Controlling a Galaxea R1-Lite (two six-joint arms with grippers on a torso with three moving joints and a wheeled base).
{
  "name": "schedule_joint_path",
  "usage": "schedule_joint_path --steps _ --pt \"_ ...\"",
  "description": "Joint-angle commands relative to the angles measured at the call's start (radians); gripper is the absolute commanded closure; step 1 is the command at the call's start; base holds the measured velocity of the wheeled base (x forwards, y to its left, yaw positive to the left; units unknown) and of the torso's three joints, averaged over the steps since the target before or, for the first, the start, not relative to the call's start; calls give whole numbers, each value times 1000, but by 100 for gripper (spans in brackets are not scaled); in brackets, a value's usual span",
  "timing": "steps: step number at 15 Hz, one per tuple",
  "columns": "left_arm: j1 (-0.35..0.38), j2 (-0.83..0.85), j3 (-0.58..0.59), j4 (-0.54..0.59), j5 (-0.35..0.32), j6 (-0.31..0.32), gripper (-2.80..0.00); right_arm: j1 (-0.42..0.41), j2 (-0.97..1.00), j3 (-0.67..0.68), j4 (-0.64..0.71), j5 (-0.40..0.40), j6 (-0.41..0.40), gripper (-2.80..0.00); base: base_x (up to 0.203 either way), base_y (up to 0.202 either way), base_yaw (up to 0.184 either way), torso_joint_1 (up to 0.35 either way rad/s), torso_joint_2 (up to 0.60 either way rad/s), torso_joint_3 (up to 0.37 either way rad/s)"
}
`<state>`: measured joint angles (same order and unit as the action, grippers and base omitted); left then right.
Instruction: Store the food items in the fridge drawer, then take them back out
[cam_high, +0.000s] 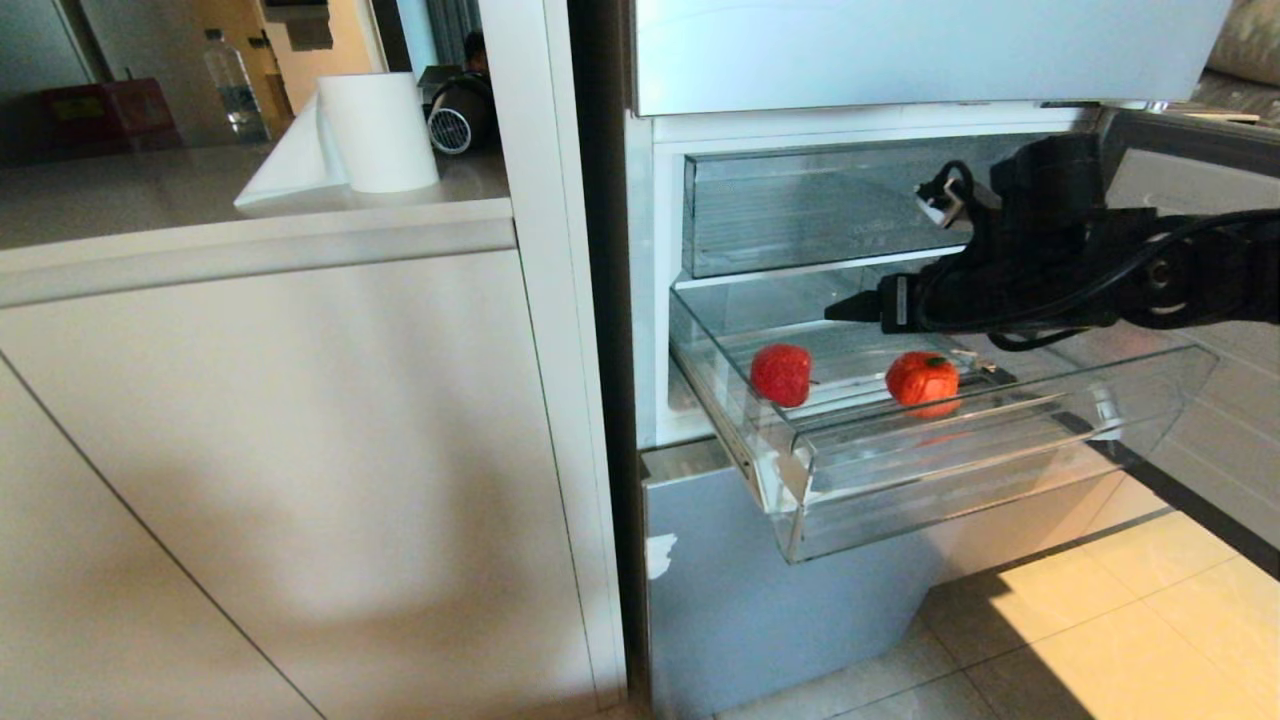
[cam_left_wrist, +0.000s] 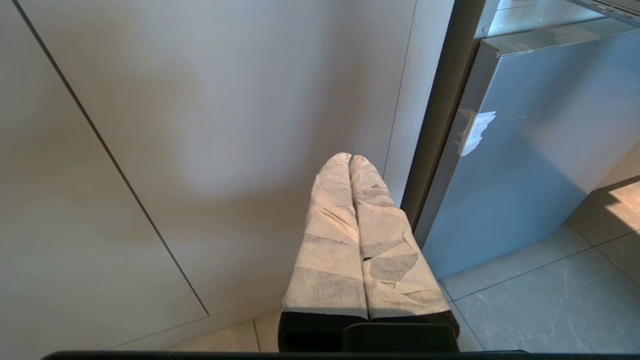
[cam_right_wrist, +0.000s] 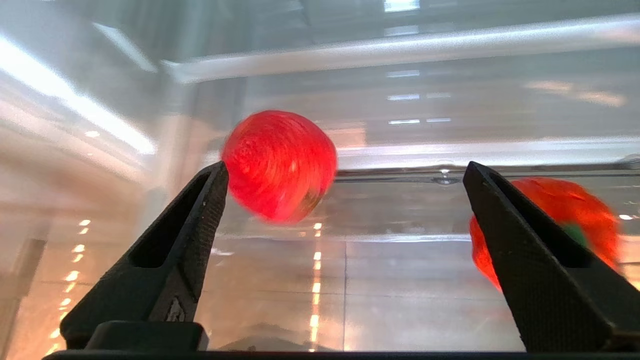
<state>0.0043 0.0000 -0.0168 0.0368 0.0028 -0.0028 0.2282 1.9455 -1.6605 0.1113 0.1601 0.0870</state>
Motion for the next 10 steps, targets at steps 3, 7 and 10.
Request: schedule_joint_path --steps 3,7,10 --pt "0 0 0 0 0 0 0 44 -295 220 1 -1 -1 0 0 0 0 0 0 0" --pt "0 0 0 0 0 0 0 57 -520 440 1 -25 0 0 0 0 0 0 0 0" --pt "0 0 0 0 0 0 0 58 -693 601 1 -42 0 0 0 0 0 0 0 0"
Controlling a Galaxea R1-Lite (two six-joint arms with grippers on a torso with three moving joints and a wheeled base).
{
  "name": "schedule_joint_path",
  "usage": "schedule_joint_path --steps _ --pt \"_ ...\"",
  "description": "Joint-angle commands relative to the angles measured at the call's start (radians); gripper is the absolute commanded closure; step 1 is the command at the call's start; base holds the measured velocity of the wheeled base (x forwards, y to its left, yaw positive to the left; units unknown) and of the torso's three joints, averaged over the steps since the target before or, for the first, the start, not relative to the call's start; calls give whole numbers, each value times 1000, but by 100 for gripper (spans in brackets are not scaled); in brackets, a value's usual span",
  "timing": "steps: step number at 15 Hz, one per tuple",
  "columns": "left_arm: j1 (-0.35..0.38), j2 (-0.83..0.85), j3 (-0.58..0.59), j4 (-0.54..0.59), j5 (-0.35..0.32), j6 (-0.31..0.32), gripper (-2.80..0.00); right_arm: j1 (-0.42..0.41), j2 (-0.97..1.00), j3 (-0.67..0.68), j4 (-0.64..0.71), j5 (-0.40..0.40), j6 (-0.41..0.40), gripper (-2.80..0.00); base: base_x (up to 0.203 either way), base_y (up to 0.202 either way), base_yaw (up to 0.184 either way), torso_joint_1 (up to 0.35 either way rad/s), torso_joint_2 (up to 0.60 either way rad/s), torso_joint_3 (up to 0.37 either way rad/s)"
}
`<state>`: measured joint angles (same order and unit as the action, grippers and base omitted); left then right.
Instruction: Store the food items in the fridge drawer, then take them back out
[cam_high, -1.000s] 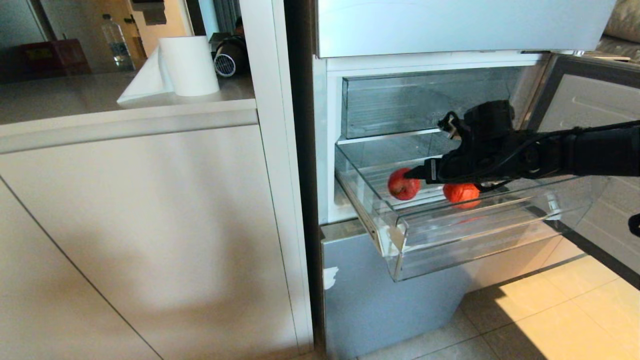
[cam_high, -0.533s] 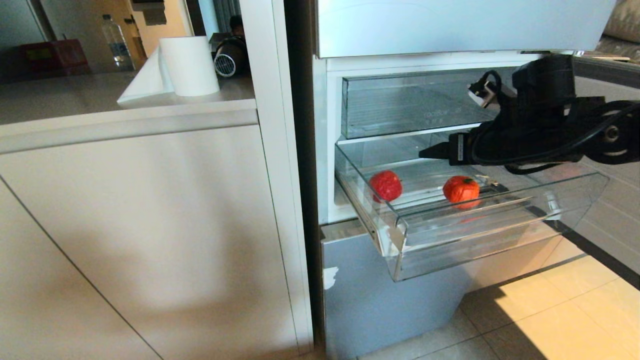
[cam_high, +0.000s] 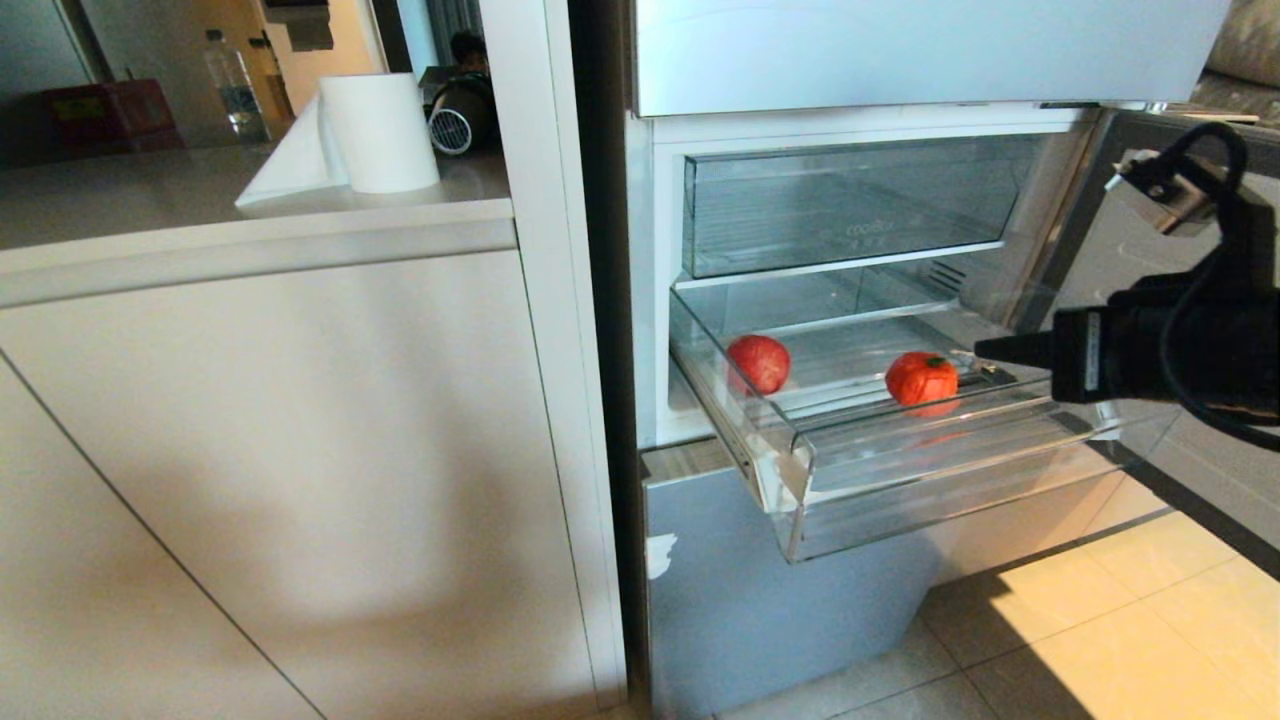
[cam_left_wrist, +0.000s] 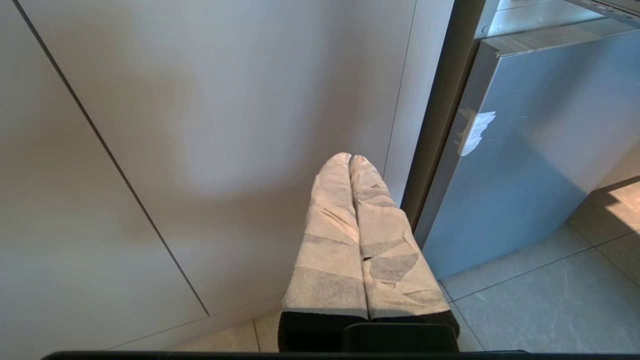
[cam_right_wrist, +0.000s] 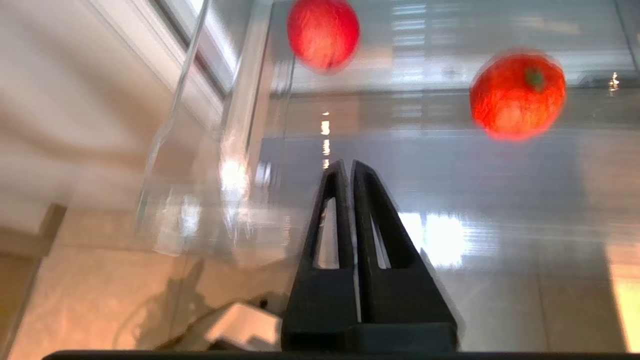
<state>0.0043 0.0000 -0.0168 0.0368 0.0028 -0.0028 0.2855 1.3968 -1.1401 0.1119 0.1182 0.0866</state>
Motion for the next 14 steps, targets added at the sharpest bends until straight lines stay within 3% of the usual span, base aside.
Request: schedule_joint_path --steps 1,4,6,10,14 --pt "0 0 0 0 0 0 0 0 -203 146 0 -2 0 0 0 0 0 0 0 0" --pt "0 0 0 0 0 0 0 0 -323 307 19 -9 1 0 0 0 0 0 0 0" --pt "0 0 0 0 0 0 0 0 -305 332 102 -30 7 0 0 0 0 0 0 0" --pt "0 0 0 0 0 0 0 -1 -82 287 112 -43 15 0 0 0 0 0 0 0" --pt "0 0 0 0 0 0 0 -1 190 151 87 -49 15 0 0 0 0 0 0 0"
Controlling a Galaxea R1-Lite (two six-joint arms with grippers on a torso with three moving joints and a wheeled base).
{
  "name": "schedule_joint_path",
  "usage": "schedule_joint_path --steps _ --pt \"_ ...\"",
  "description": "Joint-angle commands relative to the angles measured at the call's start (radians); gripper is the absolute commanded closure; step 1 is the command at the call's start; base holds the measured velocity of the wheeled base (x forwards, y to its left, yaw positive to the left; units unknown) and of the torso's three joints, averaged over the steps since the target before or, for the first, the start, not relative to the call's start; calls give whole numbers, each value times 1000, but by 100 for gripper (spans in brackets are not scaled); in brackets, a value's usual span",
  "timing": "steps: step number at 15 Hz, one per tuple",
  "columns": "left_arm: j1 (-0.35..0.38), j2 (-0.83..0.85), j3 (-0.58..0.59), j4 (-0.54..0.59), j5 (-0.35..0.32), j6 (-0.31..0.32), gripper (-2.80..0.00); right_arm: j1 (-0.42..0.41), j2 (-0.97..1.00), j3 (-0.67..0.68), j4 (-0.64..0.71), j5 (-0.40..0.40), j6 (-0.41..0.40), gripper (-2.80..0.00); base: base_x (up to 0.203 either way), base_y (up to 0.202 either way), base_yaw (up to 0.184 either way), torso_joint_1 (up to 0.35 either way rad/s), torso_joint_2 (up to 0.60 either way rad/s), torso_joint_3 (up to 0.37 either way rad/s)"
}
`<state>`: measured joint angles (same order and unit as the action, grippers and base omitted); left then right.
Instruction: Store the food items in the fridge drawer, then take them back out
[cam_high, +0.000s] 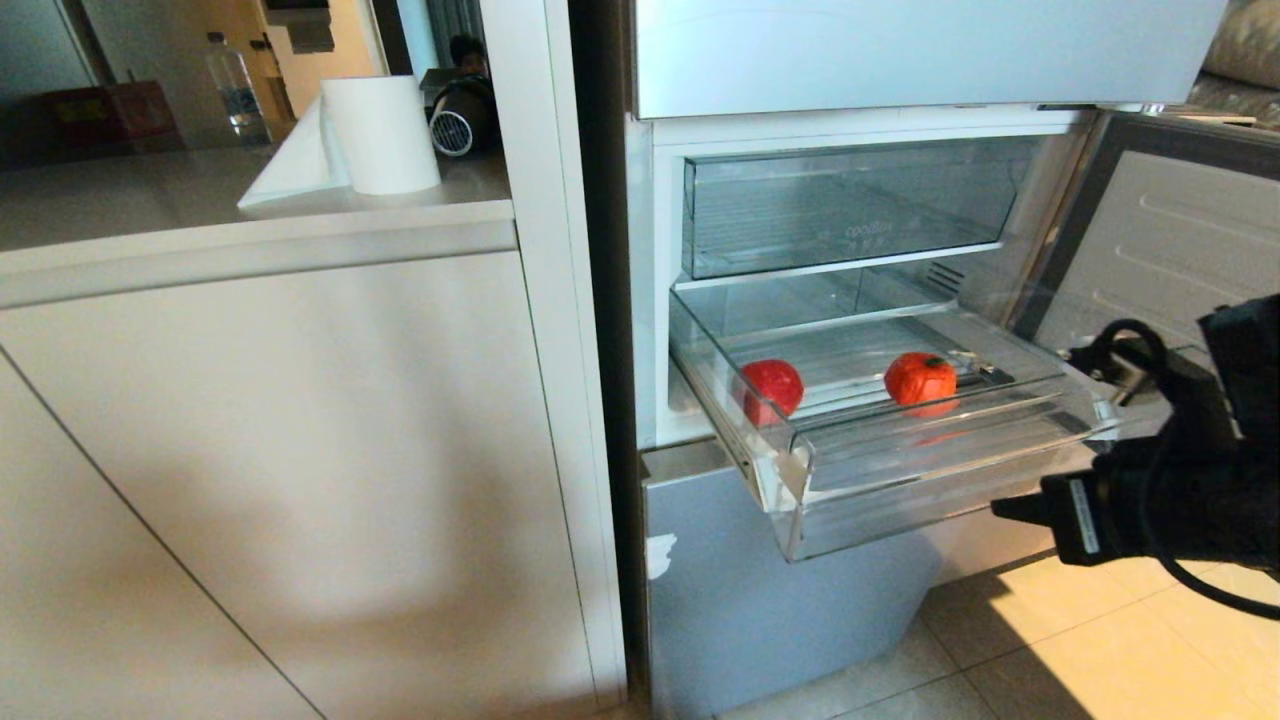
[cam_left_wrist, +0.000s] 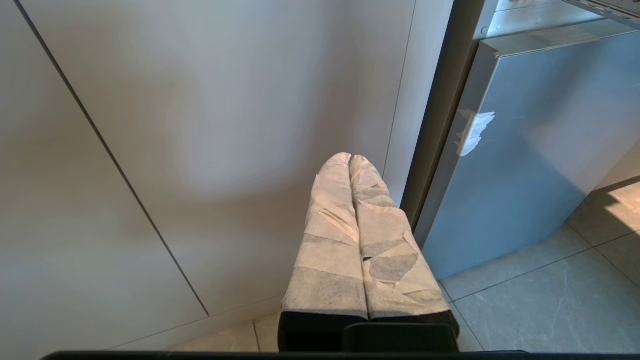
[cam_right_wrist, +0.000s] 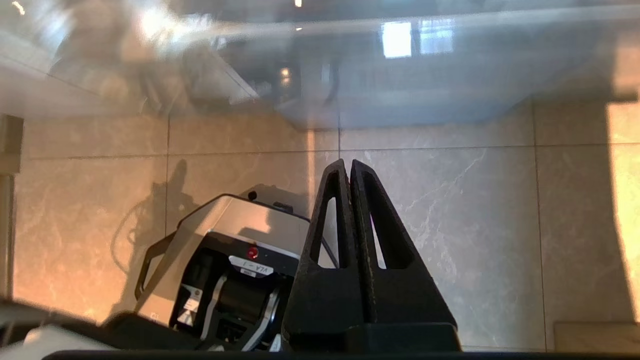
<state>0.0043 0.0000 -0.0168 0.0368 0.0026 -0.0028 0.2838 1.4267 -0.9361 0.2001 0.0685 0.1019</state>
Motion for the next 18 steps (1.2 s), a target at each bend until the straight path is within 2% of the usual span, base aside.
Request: schedule_joint_path --steps 1,5,9,10,12,15,18 --pt "0 0 0 0 1 0 0 1 215 -97 -6 0 0 0 0 0 0 0 0 0" --pt "0 0 0 0 1 0 0 1 397 -270 -41 0 10 0 0 0 0 0 0 0" --pt "0 0 0 0 1 0 0 2 593 -380 -339 -5 61 0 0 0 0 0 0 0" --pt "0 0 0 0 1 0 0 3 633 -402 -448 -15 90 0 0 0 0 0 0 0" --pt "0 0 0 0 1 0 0 4 643 -393 -562 -37 165 0 0 0 0 0 0 0" --pt "0 0 0 0 1 0 0 5 587 -352 -581 -38 191 0 0 0 0 0 0 0" --pt "0 0 0 0 1 0 0 6 617 -398 -581 -36 189 0 0 0 0 0 0 0"
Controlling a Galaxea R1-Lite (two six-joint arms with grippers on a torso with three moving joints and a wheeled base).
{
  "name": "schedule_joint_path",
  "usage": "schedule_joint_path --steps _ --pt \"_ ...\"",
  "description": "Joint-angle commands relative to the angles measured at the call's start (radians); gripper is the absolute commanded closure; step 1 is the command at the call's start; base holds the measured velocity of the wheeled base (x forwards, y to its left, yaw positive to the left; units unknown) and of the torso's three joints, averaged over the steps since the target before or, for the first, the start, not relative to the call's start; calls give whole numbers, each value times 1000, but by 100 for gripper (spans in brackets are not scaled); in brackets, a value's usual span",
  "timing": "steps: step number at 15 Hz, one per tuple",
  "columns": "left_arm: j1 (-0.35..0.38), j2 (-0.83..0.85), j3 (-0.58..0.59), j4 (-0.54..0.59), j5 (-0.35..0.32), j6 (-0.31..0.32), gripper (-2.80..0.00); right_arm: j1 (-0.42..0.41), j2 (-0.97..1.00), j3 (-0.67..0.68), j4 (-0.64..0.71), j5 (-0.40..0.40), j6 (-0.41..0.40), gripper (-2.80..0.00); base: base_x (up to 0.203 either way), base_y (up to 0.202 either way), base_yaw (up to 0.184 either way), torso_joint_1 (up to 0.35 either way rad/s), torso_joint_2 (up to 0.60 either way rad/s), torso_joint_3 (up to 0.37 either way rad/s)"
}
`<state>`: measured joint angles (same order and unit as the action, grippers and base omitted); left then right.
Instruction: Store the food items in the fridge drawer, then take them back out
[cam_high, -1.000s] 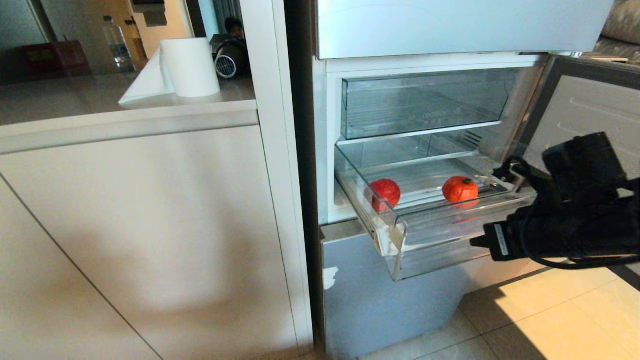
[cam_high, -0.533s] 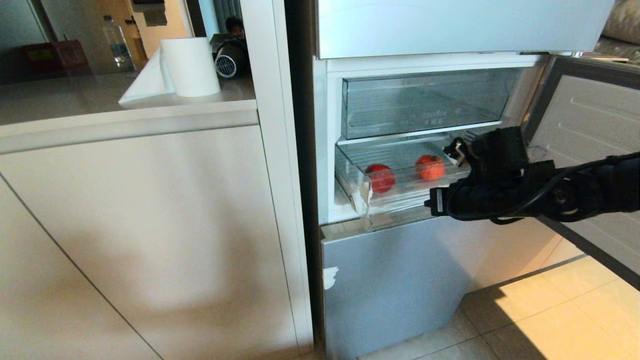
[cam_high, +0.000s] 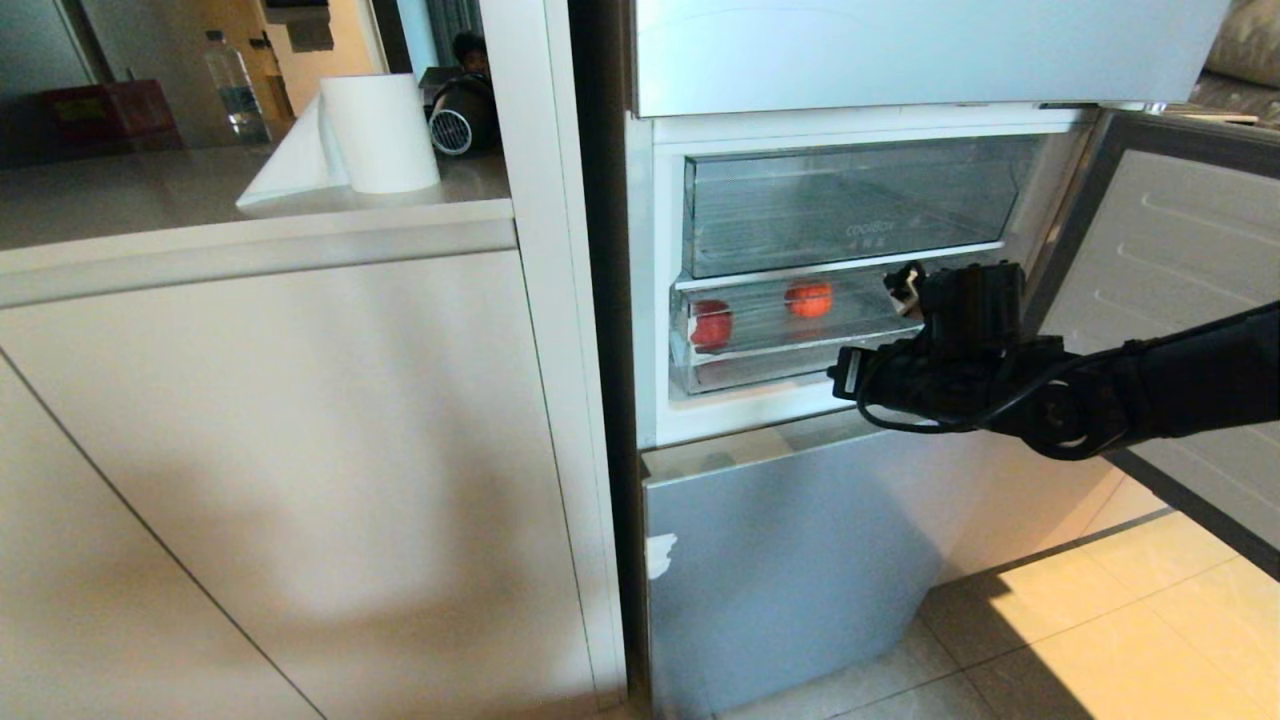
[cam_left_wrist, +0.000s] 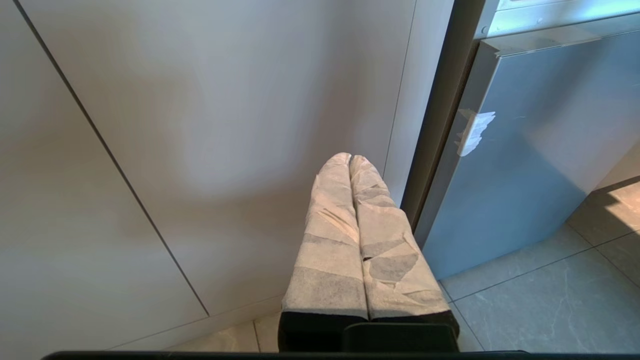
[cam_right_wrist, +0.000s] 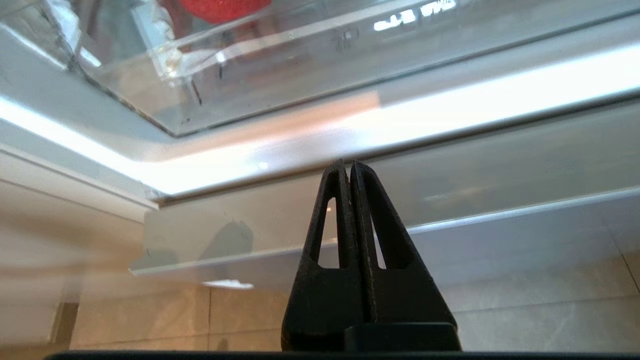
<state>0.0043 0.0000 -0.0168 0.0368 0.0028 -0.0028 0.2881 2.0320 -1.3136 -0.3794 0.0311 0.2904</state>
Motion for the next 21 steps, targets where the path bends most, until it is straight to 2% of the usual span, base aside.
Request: schedule_joint_path --steps 1,4,6,12,18,21 --pt "0 0 0 0 0 0 0 8 29 -39 -1 0 1 0 0 0 0 0 0 0" --pt "0 0 0 0 0 0 0 13 37 -33 -1 0 -1 0 0 0 0 0 0 0" --pt "0 0 0 0 0 0 0 25 -27 16 -1 -1 -7 0 0 0 0 0 0 0" --pt "0 0 0 0 0 0 0 72 -509 354 1 -24 -7 0 0 0 0 0 0 0" --pt "0 0 0 0 0 0 0 47 -1063 706 23 -214 -16 0 0 0 0 0 0 0" --pt "0 0 0 0 0 0 0 4 -1303 842 93 -276 -60 0 0 0 0 0 0 0"
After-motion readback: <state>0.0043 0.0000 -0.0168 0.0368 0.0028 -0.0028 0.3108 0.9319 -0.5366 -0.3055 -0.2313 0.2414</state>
